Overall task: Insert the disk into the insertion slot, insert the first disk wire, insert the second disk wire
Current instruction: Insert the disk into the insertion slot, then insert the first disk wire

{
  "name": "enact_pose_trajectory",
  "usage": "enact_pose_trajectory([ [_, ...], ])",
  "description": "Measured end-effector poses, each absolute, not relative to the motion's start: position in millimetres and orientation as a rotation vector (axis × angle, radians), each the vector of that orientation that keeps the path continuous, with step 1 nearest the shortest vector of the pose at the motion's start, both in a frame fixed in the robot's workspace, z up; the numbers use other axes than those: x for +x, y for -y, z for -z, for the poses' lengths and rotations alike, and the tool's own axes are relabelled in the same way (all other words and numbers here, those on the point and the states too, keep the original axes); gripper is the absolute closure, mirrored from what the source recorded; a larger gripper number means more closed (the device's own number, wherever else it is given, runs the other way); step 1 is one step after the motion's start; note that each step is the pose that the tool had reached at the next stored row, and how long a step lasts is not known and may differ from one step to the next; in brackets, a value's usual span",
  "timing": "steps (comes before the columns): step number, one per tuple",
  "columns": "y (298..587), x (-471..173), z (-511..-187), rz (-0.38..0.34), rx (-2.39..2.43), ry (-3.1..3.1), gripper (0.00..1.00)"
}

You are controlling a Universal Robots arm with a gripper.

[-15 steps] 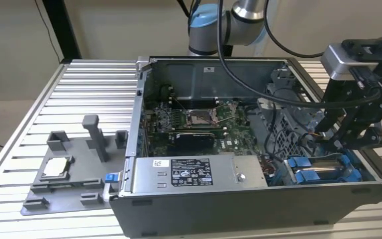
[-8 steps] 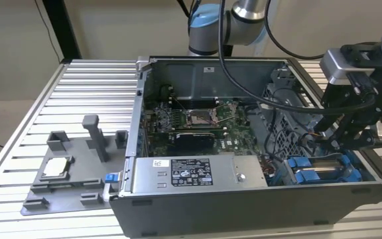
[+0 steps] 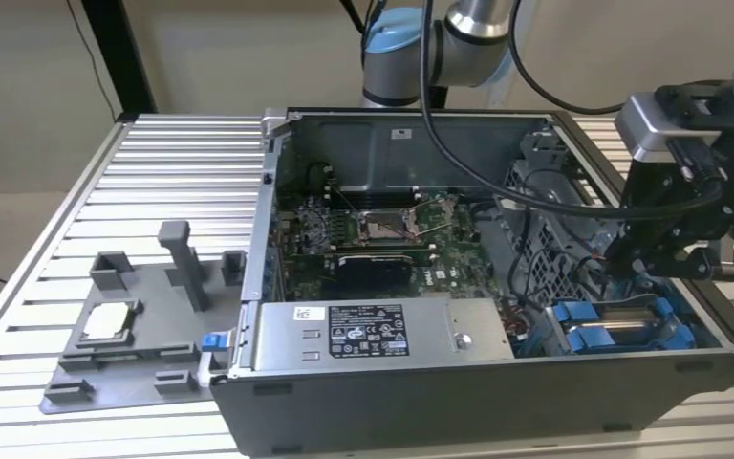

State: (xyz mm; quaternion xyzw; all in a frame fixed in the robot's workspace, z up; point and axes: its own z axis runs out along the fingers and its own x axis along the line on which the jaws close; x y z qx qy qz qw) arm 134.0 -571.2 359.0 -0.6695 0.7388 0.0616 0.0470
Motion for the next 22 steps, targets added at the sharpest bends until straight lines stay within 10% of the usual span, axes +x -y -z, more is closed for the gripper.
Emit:
enact_pose_trajectory([
  [7, 571.2, 134.0, -359.3, -0.188, -2.043, -2.254, 0.0],
  [8, 571.1, 134.1, -359.7, -0.189, -2.044, -2.256, 1.0],
  [22, 571.2, 143.6, -357.0, -0.135, -2.099, -2.322, 1.0],
])
